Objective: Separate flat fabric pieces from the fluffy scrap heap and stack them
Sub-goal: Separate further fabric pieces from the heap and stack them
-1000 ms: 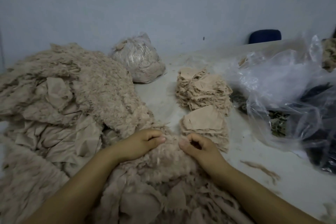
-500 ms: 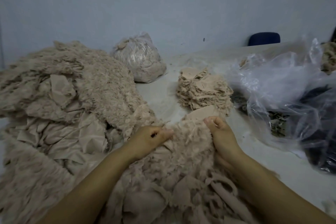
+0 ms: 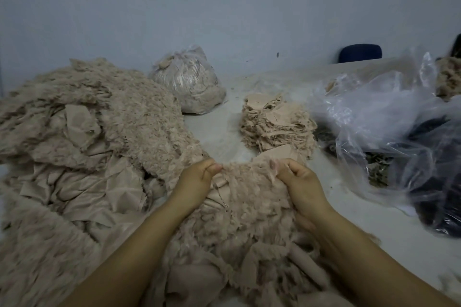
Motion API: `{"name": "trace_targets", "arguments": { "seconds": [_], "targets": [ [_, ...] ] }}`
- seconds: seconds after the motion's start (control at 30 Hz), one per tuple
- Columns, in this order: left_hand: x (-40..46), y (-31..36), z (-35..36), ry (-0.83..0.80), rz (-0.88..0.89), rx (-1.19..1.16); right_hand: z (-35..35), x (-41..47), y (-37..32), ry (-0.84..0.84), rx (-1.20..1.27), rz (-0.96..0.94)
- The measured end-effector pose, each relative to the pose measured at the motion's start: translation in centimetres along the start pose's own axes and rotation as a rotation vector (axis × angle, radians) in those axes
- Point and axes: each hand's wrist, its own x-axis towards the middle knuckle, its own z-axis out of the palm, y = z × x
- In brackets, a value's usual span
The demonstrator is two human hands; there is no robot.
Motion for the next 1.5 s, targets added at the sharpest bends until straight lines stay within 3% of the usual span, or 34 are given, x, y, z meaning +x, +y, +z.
{"name": "trace_targets", "arguments": {
  "seconds": [0.1, 0.17, 0.23, 0.37, 0.47, 0.57, 0.67, 0.77, 0.87, 0.93, 1.0, 1.1, 1.17, 1.27, 1.37, 1.5],
  "targets": [
    [0.0, 0.2, -0.2, 0.091, 0.052, -0.02, -0.4, -0.3, 0.5, -0.073, -0.084, 0.168],
    [0.0, 0.3, -0.2, 0.074, 0.063, -0.078, -0.9, -0.9, 0.5, -0.221, -0.159, 0.295],
    [0.2, 0.2, -0.1, 0.078, 0.016, -0.114, -1.2, -1.3, 0.2, -0.351, -0.14, 0.308],
    [0.2, -0.9, -0.8, 0.163, -0.089, -0.108, -1.9, -0.9, 0.3, -0.275, -0.055, 0.292],
    [0.2, -0.9, -1.3, 0.003, -0.059, -0.023, -1.8, -0.7, 0.4, -0.228, 0.062, 0.246],
    [0.2, 0.6, -1.1, -0.169, 0.034, 0.086, -1.0, -1.0, 0.0, -0.328, 0.016, 0.192],
    [-0.2, 3.4, -0.5, -0.355, 0.08, -0.122, 0.2, -1.3, -0.4, -0.495, -0.143, 0.137],
    [-0.8, 4.7, 0.5, -0.543, 0.132, -0.196, 0.6, -1.4, -0.5, -0.545, -0.179, 0.117],
    [-0.6, 4.1, 0.2, -0.384, 0.071, -0.35, -0.3, -1.5, -0.5, -0.573, -0.255, 0.098],
    [0.1, 3.1, -0.6, -0.14, 0.031, -0.289, -1.2, -1.5, -0.2, -0.54, -0.257, 0.098],
    [0.7, 2.0, -1.3, -0.018, -0.009, -0.09, -1.8, -1.2, 0.0, -0.409, -0.166, 0.108],
    [0.4, 1.0, -2.3, -0.257, -0.044, 0.091, -1.9, -0.5, 0.1, -0.175, -0.022, 0.122],
    [-0.4, 1.8, -2.2, -0.373, 0.004, 0.002, -1.4, -0.4, 0.1, -0.151, -0.025, 0.116],
    [-0.9, 3.5, -0.8, -0.434, -0.088, -0.26, 0.0, -0.4, 0.4, -0.156, -0.034, 0.064],
    [-1.7, 3.7, 1.6, -0.459, -0.013, -0.134, 0.8, -0.3, 0.6, -0.021, -0.069, -0.018],
    [-2.6, 1.5, 1.4, -0.488, 0.077, -0.018, -1.0, 0.5, -0.8, 0.263, 0.087, -0.027]
  ]
}}
